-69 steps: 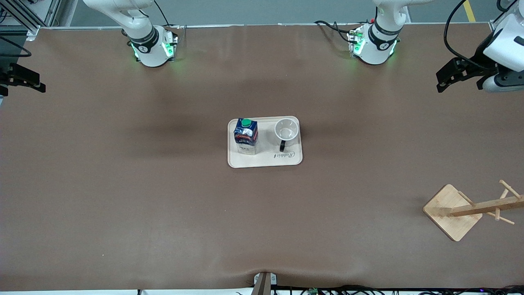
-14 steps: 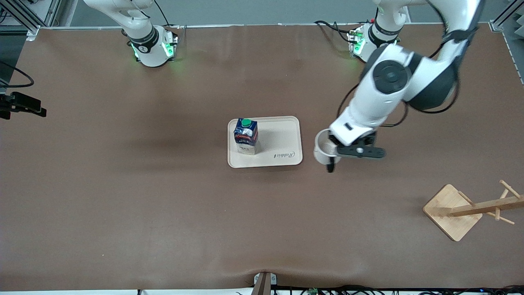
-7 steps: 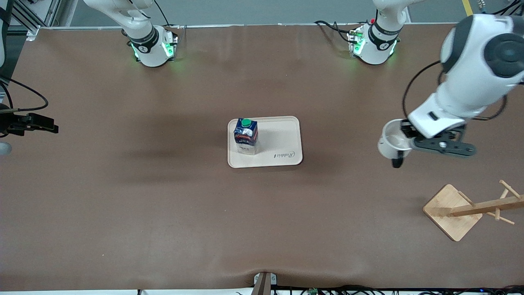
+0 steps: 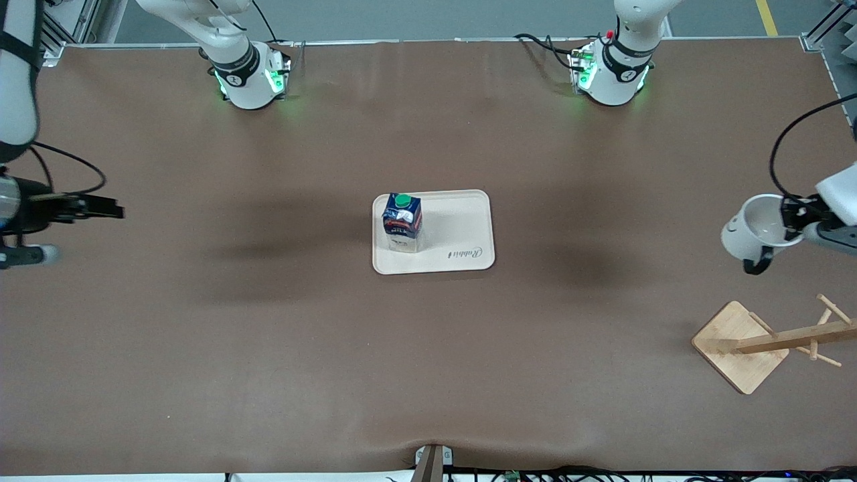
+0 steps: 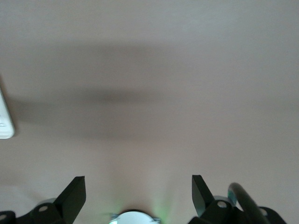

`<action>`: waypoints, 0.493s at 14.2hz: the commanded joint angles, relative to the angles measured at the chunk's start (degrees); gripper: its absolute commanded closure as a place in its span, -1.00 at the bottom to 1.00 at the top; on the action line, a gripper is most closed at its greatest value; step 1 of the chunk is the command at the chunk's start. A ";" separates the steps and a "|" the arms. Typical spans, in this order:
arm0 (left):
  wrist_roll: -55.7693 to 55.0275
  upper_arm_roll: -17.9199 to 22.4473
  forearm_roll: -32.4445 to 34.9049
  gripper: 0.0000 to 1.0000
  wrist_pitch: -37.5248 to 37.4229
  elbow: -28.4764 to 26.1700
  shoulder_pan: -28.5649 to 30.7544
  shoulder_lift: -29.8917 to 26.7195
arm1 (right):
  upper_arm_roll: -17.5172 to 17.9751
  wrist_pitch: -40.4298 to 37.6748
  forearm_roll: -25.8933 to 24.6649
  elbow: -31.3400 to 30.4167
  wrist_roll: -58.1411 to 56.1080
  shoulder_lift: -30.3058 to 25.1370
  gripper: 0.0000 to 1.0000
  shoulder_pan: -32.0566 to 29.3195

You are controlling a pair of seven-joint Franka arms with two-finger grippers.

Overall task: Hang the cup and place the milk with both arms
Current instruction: 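Lift the mug and carry it toward the wooden stand while the right gripper reaches out, then hang the mug handle on the stand peg while the right gripper grasps the milk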

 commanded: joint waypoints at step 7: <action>10.88 -0.73 0.42 1.00 1.51 9.25 4.71 9.66 | 0.30 17.82 9.85 -3.60 48.05 5.69 -1.00 29.64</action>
